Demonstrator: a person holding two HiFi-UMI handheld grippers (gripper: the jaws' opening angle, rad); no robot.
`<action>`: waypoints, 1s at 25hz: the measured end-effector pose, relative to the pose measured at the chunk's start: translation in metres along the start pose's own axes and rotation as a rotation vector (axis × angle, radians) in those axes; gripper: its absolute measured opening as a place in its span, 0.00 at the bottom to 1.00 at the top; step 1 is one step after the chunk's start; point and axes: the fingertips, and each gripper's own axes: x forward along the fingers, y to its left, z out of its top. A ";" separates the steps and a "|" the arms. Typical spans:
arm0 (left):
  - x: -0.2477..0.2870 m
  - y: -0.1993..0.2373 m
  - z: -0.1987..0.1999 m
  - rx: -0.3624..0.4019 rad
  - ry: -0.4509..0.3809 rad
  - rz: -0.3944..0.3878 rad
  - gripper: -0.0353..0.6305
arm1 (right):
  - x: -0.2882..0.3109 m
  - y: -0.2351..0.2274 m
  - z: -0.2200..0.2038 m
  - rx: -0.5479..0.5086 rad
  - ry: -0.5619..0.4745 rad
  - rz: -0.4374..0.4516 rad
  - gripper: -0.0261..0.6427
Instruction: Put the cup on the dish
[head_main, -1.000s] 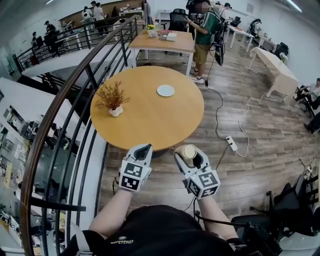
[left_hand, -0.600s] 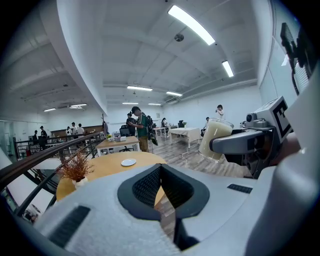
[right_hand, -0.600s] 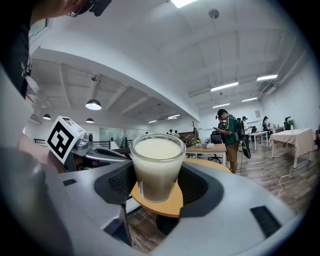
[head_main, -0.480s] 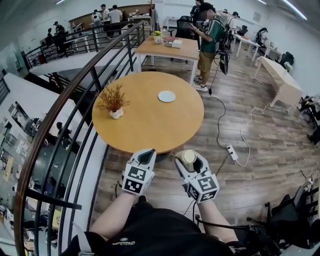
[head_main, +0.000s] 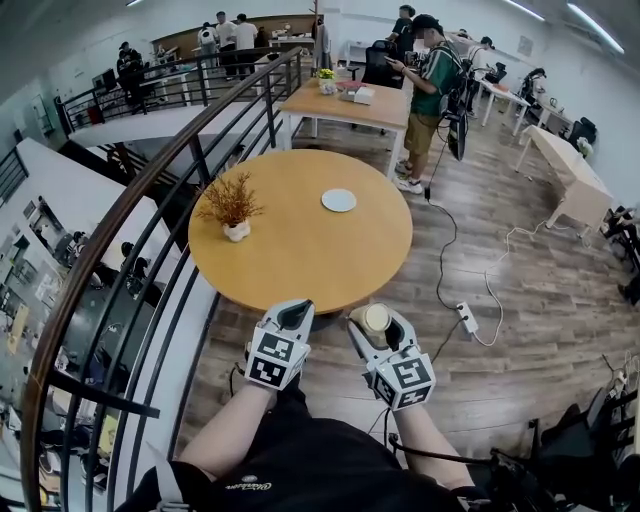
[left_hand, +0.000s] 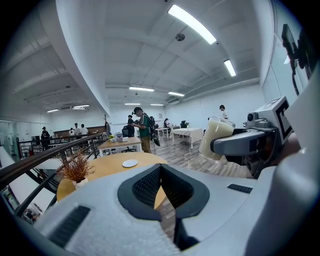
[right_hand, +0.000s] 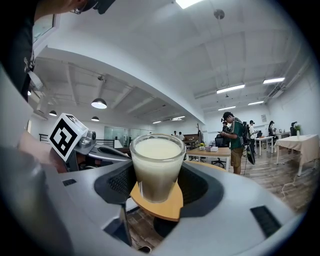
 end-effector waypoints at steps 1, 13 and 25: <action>0.001 0.001 0.000 -0.001 0.000 0.000 0.06 | 0.001 0.001 0.000 -0.001 0.000 0.003 0.42; 0.021 0.017 -0.002 -0.014 -0.016 -0.004 0.06 | 0.020 -0.006 -0.002 -0.028 0.009 0.005 0.42; 0.075 0.079 0.000 -0.036 0.013 -0.026 0.06 | 0.102 -0.030 0.006 -0.027 0.032 -0.002 0.42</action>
